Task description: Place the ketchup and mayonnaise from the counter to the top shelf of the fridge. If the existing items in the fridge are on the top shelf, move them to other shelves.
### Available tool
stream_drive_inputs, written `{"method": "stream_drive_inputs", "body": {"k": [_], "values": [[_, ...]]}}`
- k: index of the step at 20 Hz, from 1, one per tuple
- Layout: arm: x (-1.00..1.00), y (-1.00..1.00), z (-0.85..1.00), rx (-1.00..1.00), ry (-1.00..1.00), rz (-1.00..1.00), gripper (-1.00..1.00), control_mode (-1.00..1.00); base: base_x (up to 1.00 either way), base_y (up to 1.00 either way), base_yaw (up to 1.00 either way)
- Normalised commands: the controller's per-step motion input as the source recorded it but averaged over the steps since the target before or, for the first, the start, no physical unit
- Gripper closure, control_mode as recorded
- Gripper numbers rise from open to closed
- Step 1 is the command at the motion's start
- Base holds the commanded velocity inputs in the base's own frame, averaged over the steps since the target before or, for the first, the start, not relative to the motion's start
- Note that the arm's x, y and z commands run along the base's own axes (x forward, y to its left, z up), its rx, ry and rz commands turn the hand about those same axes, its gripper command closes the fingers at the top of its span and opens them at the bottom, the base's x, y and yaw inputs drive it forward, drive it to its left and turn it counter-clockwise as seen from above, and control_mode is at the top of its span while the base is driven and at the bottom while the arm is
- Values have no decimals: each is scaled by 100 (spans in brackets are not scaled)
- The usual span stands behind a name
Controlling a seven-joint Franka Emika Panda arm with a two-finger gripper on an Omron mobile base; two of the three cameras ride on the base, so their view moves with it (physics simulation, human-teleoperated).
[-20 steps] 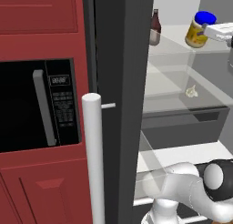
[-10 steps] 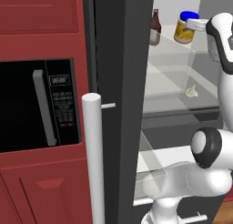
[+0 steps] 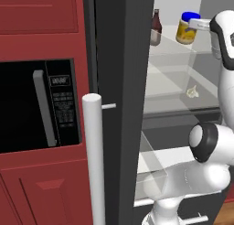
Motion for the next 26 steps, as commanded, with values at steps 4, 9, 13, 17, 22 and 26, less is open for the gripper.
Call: {"method": "stream_drive_inputs", "body": {"k": [4,9,13,17,22,26], "values": [[33,-6,-9,0,0,0,100,-100,0,0,0],[48,-2,-26,0,0,0,100,-100,0,0,0],[45,-5,-31,0,0,0,100,-100,0,0,0],[44,-2,-30,0,5,0,100,-100,0,0,0],[7,0,-1,0,3,0,-100,-100,0,0,0],[0,0,0,0,0,0,-100,-100,0,0,0]]}}
